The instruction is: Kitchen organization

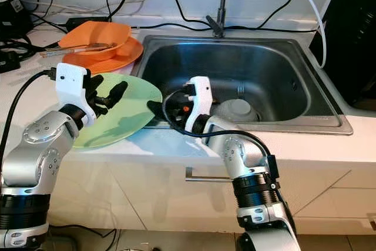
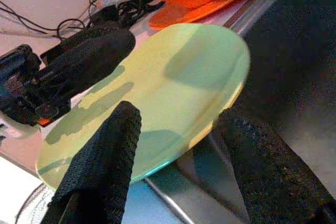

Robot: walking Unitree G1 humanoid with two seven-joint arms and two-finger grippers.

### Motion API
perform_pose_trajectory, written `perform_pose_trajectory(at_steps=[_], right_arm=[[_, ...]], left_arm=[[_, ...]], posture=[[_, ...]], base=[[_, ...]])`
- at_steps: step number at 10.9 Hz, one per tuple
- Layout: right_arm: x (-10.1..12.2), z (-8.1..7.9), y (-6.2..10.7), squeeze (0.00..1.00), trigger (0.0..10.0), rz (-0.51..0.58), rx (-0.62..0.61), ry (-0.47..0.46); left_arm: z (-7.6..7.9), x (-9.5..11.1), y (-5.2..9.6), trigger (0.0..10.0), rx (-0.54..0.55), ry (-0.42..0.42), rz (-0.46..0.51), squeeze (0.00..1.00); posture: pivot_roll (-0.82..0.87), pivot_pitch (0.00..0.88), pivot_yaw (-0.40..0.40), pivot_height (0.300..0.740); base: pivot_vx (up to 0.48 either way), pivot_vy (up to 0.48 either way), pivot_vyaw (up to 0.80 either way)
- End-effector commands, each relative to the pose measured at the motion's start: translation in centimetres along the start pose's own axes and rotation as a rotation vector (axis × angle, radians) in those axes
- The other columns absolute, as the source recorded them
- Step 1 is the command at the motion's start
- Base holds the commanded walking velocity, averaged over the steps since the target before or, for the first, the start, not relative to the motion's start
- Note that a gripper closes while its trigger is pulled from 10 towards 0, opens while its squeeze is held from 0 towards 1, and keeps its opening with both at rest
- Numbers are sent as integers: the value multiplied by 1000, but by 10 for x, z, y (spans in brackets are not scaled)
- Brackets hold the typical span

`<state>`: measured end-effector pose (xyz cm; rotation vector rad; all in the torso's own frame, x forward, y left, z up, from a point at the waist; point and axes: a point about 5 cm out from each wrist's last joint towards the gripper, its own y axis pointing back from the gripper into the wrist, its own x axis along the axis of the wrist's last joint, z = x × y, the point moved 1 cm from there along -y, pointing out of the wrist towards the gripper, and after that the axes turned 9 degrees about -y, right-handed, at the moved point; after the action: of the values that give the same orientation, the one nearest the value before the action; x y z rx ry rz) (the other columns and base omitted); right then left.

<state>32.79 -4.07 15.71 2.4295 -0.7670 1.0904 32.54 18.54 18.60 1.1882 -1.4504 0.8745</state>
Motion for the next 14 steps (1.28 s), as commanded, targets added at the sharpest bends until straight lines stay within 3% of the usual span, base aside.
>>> perform_pose_trajectory(at_steps=[1, 8, 11, 14], right_arm=[[7, -5, -2, 0, 10000, 9, 9, 9], [-9, -15, -18, 0, 10000, -33, 19, -53], [-6, 2, -12, 0, 10000, -21, -71, -22], [-7, 6, -13, 0, 10000, -20, -97, -36]], left_arm=[[-2, 4, 2, 10000, 11, -6, 9, 0], [3, 10, 6, 10000, 22, 6, 15, 0], [7, 6, 6, 10000, 14, -3, -7, 0], [12, 0, 6, 10000, -31, -45, -52, 0]], posture=[[153, 0, 5, 740], [183, 0, -10, 740], [170, 0, -10, 740], [173, 0, -7, 740]], base=[[0, 0, 0], [0, 0, 0], [0, 0, 0], [0, 0, 0]])
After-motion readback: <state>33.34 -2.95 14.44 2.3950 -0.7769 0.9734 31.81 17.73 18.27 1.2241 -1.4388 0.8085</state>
